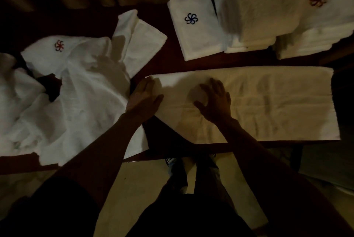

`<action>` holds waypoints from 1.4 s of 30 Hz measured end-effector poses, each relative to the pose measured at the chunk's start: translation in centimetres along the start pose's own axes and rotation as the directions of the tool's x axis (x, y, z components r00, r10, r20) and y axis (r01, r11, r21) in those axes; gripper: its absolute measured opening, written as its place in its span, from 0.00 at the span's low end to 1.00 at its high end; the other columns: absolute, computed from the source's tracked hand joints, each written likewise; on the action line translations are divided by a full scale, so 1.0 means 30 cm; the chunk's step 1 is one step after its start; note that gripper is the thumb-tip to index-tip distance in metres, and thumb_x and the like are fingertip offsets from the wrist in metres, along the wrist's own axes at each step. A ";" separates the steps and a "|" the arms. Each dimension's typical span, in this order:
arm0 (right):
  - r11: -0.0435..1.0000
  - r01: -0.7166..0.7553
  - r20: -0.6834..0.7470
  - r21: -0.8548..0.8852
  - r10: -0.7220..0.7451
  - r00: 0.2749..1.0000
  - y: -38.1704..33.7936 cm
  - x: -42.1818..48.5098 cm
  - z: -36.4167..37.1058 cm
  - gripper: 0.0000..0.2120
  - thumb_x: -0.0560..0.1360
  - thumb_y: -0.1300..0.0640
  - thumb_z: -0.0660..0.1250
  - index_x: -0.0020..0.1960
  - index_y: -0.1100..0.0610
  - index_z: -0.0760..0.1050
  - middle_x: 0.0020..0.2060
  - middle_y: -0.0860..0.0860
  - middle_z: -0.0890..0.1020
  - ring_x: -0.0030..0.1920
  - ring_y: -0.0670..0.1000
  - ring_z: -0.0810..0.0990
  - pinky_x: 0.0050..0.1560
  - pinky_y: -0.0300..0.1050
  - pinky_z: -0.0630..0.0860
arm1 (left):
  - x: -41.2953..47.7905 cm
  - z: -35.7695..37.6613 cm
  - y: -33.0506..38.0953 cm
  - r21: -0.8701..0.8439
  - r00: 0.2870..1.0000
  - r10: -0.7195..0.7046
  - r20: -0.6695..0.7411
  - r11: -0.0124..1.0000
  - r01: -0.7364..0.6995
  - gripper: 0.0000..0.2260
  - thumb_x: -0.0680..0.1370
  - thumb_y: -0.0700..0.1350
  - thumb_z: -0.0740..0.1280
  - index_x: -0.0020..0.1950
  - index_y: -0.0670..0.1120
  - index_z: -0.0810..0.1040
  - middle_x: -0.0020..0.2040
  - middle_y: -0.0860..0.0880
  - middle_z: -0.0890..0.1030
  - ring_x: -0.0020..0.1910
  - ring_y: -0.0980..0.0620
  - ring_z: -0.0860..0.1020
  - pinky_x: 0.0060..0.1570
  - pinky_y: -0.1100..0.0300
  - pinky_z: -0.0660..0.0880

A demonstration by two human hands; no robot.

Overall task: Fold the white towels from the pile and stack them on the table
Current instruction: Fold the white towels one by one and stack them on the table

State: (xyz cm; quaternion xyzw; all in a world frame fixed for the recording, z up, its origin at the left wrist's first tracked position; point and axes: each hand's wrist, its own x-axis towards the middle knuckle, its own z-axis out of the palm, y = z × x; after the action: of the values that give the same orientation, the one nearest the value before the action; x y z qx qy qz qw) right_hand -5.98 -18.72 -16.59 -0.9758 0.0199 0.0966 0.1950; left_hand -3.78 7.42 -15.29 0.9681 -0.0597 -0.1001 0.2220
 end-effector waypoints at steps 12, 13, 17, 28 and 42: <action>0.996 -0.057 0.168 -0.064 0.067 0.984 -0.008 0.042 0.015 0.45 0.73 0.30 0.64 0.81 0.42 0.46 0.81 0.51 0.41 0.80 0.58 0.38 0.73 0.72 0.49 | 0.011 0.048 -0.037 0.165 0.990 -0.088 0.107 0.984 0.069 0.42 0.77 0.66 0.62 0.82 0.49 0.48 0.82 0.52 0.46 0.80 0.49 0.50 0.75 0.38 0.52; 0.996 -0.054 0.174 -0.064 0.065 0.983 -0.008 0.048 0.015 0.45 0.73 0.29 0.63 0.81 0.42 0.45 0.81 0.51 0.41 0.80 0.58 0.38 0.73 0.72 0.49 | 0.010 0.048 -0.033 0.163 0.990 -0.094 0.105 0.984 0.076 0.42 0.77 0.66 0.63 0.82 0.49 0.48 0.82 0.52 0.46 0.80 0.49 0.50 0.75 0.37 0.53; 0.997 -0.049 0.200 -0.062 0.060 0.978 -0.011 0.068 0.008 0.46 0.72 0.28 0.63 0.81 0.42 0.44 0.81 0.51 0.42 0.80 0.59 0.38 0.73 0.72 0.50 | 0.018 0.045 -0.010 0.136 0.986 -0.130 0.103 0.984 0.116 0.41 0.77 0.64 0.64 0.82 0.48 0.48 0.82 0.49 0.46 0.80 0.47 0.50 0.74 0.36 0.53; 0.989 -0.146 0.033 0.000 0.145 0.989 0.085 0.012 -0.137 0.38 0.77 0.38 0.65 0.81 0.48 0.54 0.81 0.53 0.53 0.80 0.57 0.49 0.76 0.65 0.56 | 0.076 0.080 0.145 0.184 0.995 0.096 -0.029 0.979 -0.089 0.34 0.76 0.59 0.66 0.77 0.44 0.63 0.78 0.40 0.62 0.77 0.39 0.61 0.70 0.36 0.62; 0.973 -0.230 -0.125 -0.016 0.226 0.966 0.572 -0.056 -0.295 0.28 0.78 0.49 0.68 0.75 0.53 0.67 0.76 0.56 0.66 0.78 0.60 0.60 0.72 0.65 0.64 | 0.172 0.292 0.538 0.154 0.958 0.279 0.064 0.946 -0.286 0.21 0.76 0.56 0.70 0.65 0.46 0.77 0.76 0.44 0.68 0.77 0.43 0.63 0.70 0.41 0.65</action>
State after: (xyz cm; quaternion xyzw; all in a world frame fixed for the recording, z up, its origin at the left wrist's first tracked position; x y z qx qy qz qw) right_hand -7.35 -37.95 -14.72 -0.9740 0.1423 0.0586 0.1662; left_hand -1.83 -11.50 -16.74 0.9620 -0.2102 -0.0819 0.1537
